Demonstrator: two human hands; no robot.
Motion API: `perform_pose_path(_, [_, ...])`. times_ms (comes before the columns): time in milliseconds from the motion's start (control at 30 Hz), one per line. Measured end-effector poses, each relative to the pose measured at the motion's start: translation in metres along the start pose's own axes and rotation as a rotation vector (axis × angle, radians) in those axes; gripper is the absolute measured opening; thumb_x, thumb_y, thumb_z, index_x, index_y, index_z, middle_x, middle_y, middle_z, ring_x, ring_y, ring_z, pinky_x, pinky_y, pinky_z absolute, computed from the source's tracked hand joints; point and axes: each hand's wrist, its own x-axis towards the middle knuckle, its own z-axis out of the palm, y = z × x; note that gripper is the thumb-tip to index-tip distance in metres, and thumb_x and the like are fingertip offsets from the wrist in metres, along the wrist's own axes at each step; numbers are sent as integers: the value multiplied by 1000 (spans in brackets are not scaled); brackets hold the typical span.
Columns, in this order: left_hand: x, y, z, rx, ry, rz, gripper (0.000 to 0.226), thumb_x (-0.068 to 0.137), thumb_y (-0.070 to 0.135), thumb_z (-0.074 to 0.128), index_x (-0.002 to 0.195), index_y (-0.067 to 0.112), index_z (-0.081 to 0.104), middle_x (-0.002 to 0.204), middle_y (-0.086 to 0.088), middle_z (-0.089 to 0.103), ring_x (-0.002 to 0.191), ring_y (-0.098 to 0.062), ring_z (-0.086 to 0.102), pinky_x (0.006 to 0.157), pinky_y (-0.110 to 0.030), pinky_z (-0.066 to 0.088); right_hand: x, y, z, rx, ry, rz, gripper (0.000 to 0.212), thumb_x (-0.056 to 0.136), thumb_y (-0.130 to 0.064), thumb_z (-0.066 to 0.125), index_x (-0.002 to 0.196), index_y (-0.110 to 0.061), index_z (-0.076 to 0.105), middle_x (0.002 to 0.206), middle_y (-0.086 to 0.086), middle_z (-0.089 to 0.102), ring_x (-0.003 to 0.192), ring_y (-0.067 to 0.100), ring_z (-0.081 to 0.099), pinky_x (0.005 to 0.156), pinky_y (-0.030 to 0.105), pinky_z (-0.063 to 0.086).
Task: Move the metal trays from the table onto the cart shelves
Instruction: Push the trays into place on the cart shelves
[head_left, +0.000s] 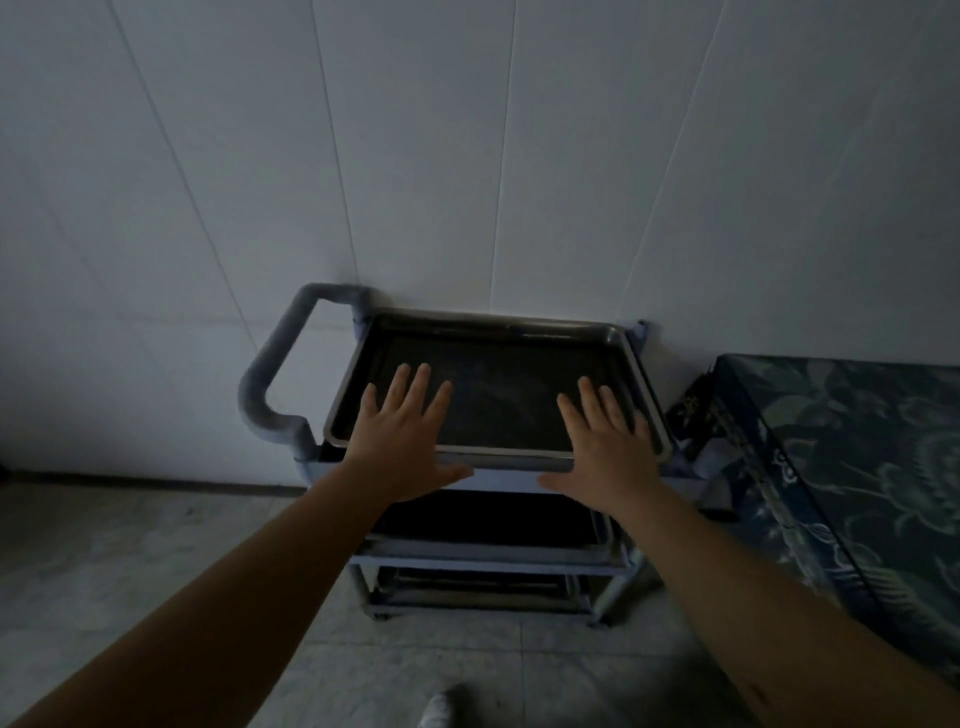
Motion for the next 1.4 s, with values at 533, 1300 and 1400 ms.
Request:
perform_pose_path(533, [82,-31,142,-76,-404,115,47,93,33,63,133,21,43,134,-9,48,124,-31,47,101,-47,40,98,-14,112,7,-256,-127,39,83,-41,65,114,-19,54,106,2,59,95,23,58,77,36,48])
perform_pose_path(1300, [-60,33,130,-51,-323,-156,108,83,78,45,159,20,-5,168,-10,-10,154,-30,-10,120,-58,3,-39,-8,131,49,-164,-282,86,79,-52,66,149,-21,26,162,8,13,147,27,16,114,49,23])
perform_pose_path(1400, [-101,51,120,-85,-367,-176,108,82,79,45,159,22,-5,168,-9,-12,154,-30,-11,121,-57,5,-77,1,139,30,-261,-261,89,80,-56,62,150,-22,22,163,7,9,147,28,13,113,50,23])
